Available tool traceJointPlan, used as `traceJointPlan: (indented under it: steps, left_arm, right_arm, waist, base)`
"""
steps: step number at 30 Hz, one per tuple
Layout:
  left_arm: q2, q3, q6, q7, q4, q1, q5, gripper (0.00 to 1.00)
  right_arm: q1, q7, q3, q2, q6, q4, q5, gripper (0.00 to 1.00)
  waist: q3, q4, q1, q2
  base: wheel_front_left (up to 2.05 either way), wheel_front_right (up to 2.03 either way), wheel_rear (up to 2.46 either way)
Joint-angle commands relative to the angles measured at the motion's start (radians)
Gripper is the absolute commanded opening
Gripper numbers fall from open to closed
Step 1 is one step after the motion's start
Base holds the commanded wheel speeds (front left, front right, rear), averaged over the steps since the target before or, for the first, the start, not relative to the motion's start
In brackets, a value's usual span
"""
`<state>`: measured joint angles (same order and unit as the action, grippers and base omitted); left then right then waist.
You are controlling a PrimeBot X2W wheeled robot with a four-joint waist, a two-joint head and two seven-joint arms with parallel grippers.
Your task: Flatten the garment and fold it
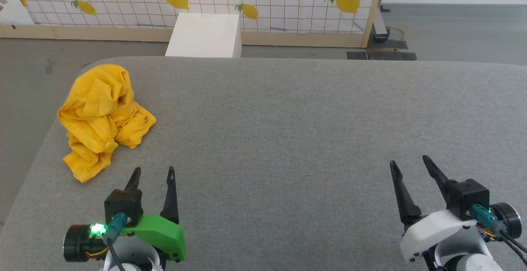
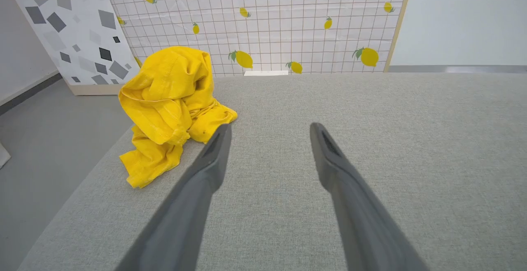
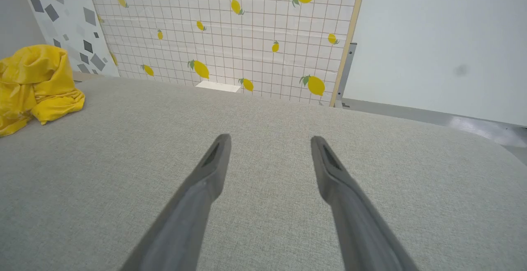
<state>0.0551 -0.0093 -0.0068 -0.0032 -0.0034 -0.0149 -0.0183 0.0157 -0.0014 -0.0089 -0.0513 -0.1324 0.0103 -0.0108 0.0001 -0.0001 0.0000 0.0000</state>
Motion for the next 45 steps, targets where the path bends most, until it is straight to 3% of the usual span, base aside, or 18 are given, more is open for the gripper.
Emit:
traceJointPlan:
  steps: [1, 26, 45]
  left_arm:
    - [0.0, 0.0, 0.001, -0.011, 0.001, -0.002, -0.004, 1.0]
    - [-0.001, -0.001, 0.009, -0.064, -0.001, -0.006, -0.048, 1.0]
    - [-0.002, -0.003, 0.021, -0.103, 0.003, -0.006, -0.083, 1.0]
  right_arm:
    - [-0.002, -0.011, -0.008, 0.0, 0.0, 0.007, -0.014, 1.0]
    - [-0.02, -0.065, -0.074, 0.0, 0.0, 0.049, -0.047, 1.0]
    - [-0.034, -0.104, -0.102, 0.0, 0.001, 0.073, -0.05, 1.0]
  waist:
    - [0.0, 0.0, 0.0, 0.0]
    - [0.003, 0.005, 0.0, 0.0]
    - [0.011, 0.066, 0.0, 0.0]
  base:
    - [0.0, 0.0, 0.0]
    - [0.0, 0.0, 0.0]
    - [0.0, 0.0, 0.0]
